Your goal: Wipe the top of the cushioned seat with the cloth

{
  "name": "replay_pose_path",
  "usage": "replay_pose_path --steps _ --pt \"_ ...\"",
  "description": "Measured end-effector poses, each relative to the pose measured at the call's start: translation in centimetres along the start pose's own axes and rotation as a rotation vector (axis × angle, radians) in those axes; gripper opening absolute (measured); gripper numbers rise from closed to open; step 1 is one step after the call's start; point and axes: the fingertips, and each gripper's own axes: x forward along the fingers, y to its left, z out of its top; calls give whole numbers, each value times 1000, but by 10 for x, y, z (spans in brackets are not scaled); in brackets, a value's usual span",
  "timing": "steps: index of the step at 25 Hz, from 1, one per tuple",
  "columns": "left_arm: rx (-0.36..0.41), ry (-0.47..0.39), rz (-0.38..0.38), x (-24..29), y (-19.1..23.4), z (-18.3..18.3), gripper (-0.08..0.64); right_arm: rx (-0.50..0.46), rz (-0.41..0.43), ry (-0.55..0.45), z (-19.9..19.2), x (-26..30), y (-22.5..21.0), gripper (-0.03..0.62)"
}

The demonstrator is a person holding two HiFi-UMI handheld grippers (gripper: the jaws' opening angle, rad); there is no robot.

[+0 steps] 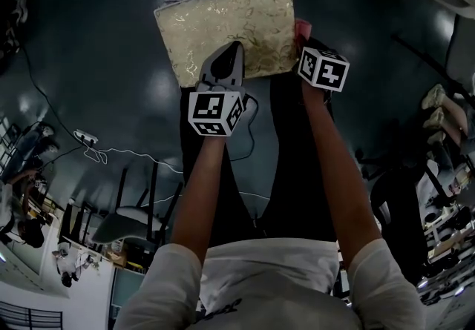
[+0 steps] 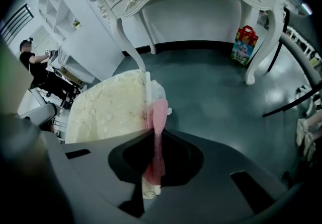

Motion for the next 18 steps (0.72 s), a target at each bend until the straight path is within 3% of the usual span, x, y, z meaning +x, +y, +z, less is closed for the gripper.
replay_pose_path --steps 3,6,10,18 --pt "-2 -6 9 -9 13 4 14 44 -1 -6 2 -3 -1 26" --pt "-24 -27 41 -31 33 11 14 66 31 -84 12 -30 28 28" --pt "-48 -42 90 -62 69 14 14 65 198 -102 1 -39 117 28" --pt "-60 -56 180 -126 158 17 14 -77 475 48 -53 9 305 28"
